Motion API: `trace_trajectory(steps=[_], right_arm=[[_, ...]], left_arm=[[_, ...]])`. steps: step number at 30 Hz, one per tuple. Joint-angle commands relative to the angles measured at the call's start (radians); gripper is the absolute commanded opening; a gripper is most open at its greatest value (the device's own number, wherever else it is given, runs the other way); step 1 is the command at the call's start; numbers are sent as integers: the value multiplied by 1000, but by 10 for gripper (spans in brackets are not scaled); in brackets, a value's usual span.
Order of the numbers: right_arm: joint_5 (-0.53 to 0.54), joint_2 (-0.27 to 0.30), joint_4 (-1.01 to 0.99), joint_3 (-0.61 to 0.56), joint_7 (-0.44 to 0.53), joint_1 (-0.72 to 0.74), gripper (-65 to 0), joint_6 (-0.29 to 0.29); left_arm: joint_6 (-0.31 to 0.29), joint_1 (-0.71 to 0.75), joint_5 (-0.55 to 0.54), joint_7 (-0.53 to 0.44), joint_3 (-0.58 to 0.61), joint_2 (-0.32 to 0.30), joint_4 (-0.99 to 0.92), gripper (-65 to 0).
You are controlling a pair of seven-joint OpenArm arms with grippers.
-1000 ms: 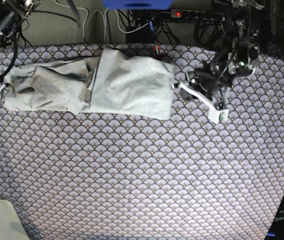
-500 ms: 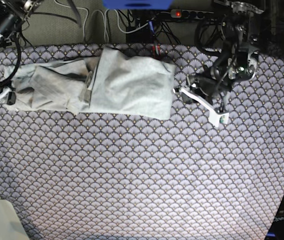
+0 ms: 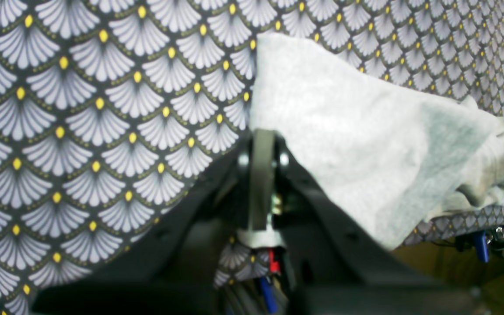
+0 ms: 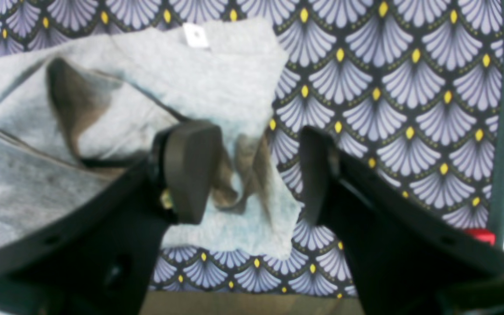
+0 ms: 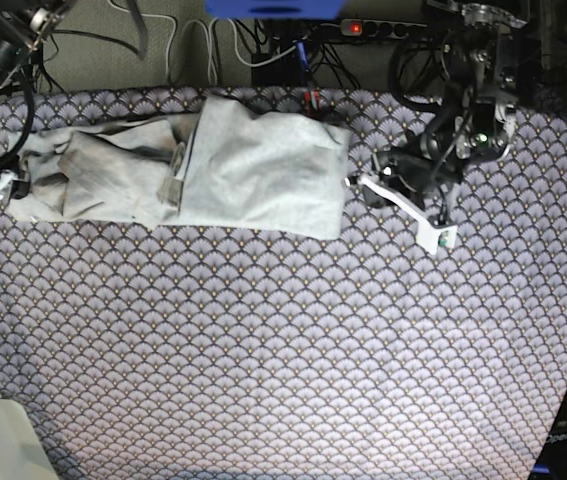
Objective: Fold the T-shirt properly
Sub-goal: 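Release the folded end and move the left gripper away to the side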
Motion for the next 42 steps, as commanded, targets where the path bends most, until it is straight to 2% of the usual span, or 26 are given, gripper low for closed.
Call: trace_trajectory(steps=[1, 16, 32, 36, 42], right_arm=[[17, 19, 14, 3, 14, 8, -303, -1], [18, 11, -92, 0, 15, -9, -303, -1], [18, -49, -82, -5, 9, -38, -310, -1], [18, -50, -82, -5, 8, -35, -394, -1], [18, -50, -82, -3, 11, -33, -621, -1]], left_arm=[[-6, -10, -7, -13, -2, -1, 14, -646], [2, -10, -7, -13, -5, -5, 20, -646], [-4, -29, -16, -13, -235, -7, 16, -646], [-4, -22, -16, -13, -239, -7, 16, -646], [-4, -22, -13, -13, -241, -7, 16, -646]])
